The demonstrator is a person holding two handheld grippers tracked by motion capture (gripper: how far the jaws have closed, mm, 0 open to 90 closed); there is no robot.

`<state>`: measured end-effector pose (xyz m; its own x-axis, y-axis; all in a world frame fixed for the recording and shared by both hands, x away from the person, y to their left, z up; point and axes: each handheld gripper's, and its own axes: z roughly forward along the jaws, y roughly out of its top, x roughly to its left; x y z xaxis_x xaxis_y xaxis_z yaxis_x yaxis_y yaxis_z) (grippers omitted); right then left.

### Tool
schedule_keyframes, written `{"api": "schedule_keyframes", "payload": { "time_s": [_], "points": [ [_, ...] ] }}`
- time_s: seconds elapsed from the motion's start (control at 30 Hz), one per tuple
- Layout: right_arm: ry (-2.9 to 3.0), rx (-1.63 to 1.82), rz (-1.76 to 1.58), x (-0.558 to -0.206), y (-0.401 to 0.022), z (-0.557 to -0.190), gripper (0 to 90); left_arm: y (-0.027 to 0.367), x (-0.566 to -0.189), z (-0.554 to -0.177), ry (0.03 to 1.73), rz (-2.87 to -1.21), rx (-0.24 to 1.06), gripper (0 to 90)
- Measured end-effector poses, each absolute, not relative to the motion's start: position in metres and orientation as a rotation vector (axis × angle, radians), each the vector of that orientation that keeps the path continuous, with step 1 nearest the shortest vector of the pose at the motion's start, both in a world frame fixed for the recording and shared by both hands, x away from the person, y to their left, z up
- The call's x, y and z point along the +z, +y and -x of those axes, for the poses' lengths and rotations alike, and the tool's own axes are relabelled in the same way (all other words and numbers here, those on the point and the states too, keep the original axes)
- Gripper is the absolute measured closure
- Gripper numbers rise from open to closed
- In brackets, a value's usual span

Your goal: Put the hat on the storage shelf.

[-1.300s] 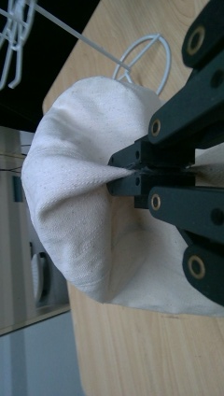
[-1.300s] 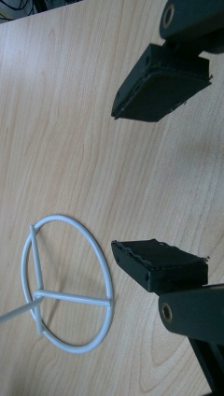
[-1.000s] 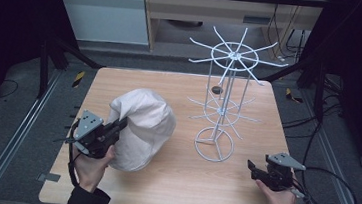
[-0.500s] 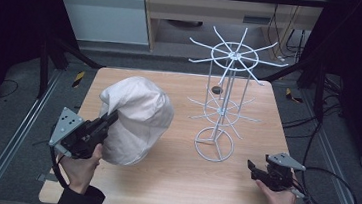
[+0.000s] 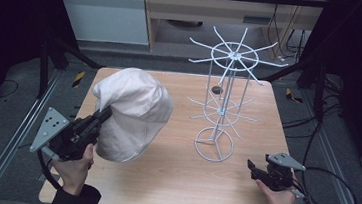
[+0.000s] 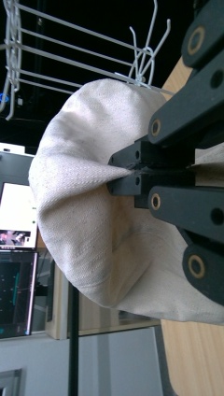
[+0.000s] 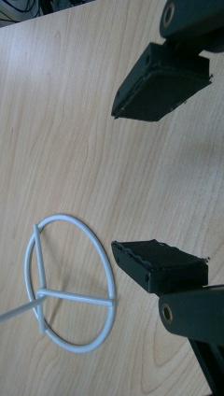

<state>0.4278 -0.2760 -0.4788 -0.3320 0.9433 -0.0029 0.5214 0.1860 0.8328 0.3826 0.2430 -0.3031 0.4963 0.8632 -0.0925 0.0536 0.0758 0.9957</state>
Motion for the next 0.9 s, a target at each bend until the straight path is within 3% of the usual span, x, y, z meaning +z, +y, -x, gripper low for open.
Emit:
{"api": "schedule_keyframes", "payload": {
  "time_s": [0.9],
  "points": [
    [1.938,1.02,-1.351,-0.48,-0.276,-0.428,28.9,0.236,-0.257,-0.379,0.71,-1.233,0.752,87.7]
  ]
}}
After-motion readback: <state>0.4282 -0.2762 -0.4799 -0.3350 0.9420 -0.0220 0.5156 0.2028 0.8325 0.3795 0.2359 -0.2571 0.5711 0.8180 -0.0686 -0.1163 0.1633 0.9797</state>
